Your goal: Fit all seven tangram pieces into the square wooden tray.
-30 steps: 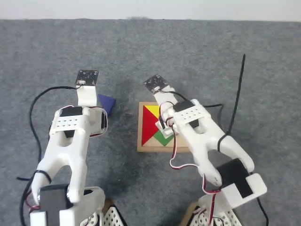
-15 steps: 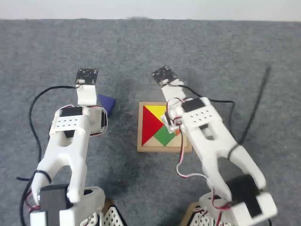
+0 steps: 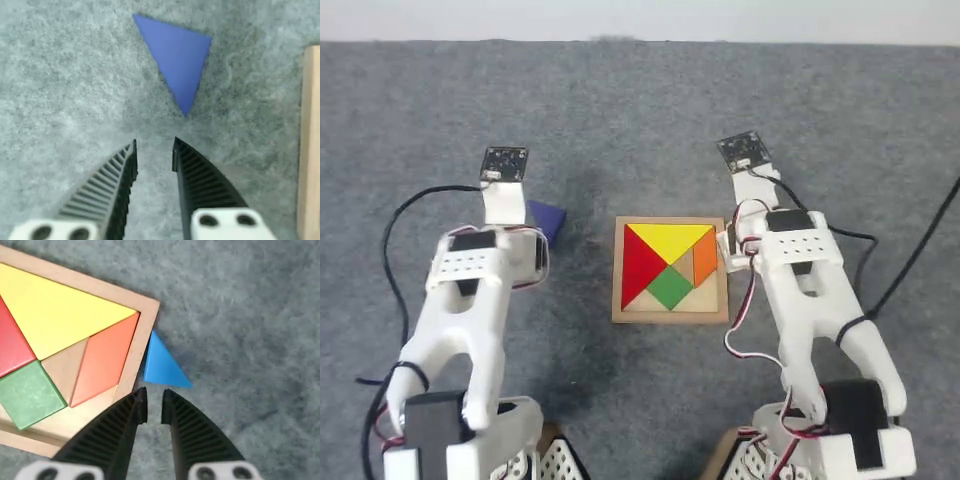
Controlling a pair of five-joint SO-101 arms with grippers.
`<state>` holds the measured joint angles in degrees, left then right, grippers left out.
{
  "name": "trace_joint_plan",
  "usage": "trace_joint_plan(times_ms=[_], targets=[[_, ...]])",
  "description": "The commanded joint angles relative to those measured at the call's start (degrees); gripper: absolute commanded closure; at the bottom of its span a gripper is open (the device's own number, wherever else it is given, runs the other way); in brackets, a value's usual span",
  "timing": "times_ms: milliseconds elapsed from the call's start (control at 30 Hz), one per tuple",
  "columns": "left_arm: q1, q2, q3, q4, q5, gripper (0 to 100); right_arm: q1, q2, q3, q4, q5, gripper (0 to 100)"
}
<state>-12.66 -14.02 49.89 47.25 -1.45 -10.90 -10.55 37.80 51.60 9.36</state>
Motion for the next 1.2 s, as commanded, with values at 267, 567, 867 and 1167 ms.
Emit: trace_joint_plan(times_ms=[267, 567, 867, 1167], targets=[[0.26, 13.19, -25.8, 12.22, 1.23, 83, 4.26, 0.13, -1.23, -1.01, -3.34, 91.6], [0.53, 21.54, -36.0, 17.05, 10.99, 82, 4.88, 0.92, -2.29, -1.19, -3.25, 91.4], [-0.7, 22.77, -35.91, 18.11, 9.14, 82, 0.57, 10.95, -12.04, 3.91, 4.31, 91.4], [-5.19, 22.86, -35.91, 18.29, 5.98, 83, -1.89, 14.73, -16.7, 4.7, 11.08, 86.0]])
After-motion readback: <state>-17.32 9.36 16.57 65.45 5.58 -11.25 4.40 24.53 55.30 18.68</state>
